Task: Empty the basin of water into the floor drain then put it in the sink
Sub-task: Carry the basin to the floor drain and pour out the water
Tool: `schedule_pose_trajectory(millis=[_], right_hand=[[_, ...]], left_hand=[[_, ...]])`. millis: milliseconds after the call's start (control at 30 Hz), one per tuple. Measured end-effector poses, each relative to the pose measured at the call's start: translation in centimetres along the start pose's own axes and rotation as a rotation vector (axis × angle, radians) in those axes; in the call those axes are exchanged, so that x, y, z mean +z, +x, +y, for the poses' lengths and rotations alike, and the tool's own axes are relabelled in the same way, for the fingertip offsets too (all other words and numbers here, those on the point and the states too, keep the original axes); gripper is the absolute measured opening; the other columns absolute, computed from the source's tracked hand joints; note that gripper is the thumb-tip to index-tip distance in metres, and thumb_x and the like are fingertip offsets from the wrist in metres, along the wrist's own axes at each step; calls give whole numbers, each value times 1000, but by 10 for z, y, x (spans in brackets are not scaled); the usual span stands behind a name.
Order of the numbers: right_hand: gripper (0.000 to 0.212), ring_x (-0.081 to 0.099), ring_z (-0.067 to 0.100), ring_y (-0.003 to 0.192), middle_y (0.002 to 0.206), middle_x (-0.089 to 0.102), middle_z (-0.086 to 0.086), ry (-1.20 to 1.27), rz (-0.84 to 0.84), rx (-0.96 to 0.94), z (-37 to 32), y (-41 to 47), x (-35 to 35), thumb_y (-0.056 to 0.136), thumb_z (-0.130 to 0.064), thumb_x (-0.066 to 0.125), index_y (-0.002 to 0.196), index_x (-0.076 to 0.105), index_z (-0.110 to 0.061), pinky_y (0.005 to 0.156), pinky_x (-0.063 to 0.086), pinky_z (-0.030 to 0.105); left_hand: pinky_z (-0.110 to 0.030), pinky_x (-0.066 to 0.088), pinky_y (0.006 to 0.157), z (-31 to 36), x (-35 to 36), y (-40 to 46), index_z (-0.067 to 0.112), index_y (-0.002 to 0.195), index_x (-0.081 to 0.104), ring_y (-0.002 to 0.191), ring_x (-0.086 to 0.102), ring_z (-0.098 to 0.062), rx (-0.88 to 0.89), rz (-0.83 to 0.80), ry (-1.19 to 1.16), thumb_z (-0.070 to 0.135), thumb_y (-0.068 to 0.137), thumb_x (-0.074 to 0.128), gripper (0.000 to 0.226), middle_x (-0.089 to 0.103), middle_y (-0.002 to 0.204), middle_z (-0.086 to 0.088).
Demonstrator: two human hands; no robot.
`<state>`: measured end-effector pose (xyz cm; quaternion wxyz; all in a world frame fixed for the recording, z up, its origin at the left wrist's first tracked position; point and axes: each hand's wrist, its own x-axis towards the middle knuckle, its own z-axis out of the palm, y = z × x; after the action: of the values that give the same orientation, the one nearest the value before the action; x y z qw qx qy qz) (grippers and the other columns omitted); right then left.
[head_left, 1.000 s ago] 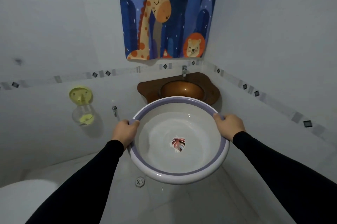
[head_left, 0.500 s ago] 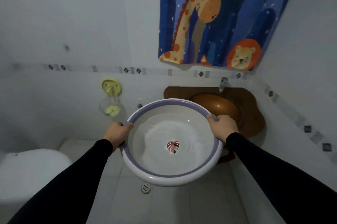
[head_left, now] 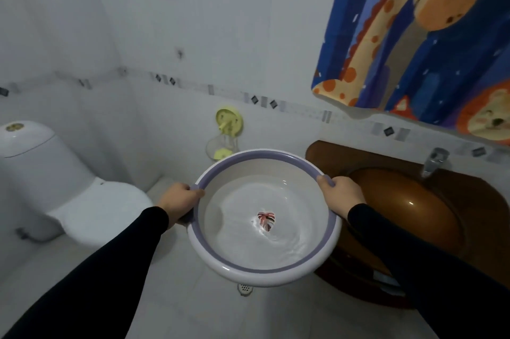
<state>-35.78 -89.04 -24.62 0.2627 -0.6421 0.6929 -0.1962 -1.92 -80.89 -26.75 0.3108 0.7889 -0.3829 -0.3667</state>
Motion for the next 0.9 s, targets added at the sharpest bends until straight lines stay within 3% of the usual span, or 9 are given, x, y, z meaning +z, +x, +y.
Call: schedule_pose_trajectory(millis=[133, 333, 433, 533, 667, 900], right_hand=[[50, 45, 15, 50, 55, 49, 2, 7, -61, -27, -17, 37, 29, 96, -46, 36, 57, 45, -15, 44, 30, 24], [50, 53, 19, 59, 66, 59, 9, 13, -164, -57, -44, 94, 69, 96, -47, 38, 68, 54, -9, 47, 36, 27], [49, 49, 18, 56, 61, 53, 6, -7, -210, -94, -54, 118, 84, 97, -44, 37, 62, 49, -13, 46, 33, 26], [44, 56, 25, 65, 68, 58, 10, -34, -281, -105, -61, 152, 106, 97, -38, 38, 75, 59, -6, 49, 38, 26], [44, 63, 38, 81, 81, 64, 24, -32, -395, -123, -60, 194, 141, 96, -32, 41, 89, 64, 5, 60, 45, 31], [36, 51, 19, 55, 62, 53, 7, -47, -456, -81, -40, 255, 213, 90, -34, 52, 63, 52, -10, 45, 36, 25]], left_hand=[[-22, 44, 37, -11, -8, 37, 8, 82, 62, 52, 59, -24, -44, -4, -1, 29, 87, 58, 21, 62, 69, -10], [-24, 47, 40, -26, -18, 91, 8, 91, 61, 58, 62, -25, -84, 48, 7, 34, 90, 55, 26, 64, 77, -11], [-26, 50, 43, -34, -20, 112, 10, 90, 60, 59, 63, -26, -96, 68, 14, 36, 91, 53, 27, 66, 80, -12], [-31, 53, 49, -45, -17, 139, 10, 88, 59, 60, 64, -27, -115, 92, 11, 39, 90, 52, 30, 66, 80, -12], [-27, 46, 46, -69, -2, 166, 17, 78, 52, 49, 61, -25, -157, 132, -6, 42, 90, 50, 28, 63, 71, -11], [-22, 41, 37, -118, 41, 213, 21, 73, 46, 49, 58, -21, -244, 230, 1, 40, 92, 51, 27, 57, 71, -6]])
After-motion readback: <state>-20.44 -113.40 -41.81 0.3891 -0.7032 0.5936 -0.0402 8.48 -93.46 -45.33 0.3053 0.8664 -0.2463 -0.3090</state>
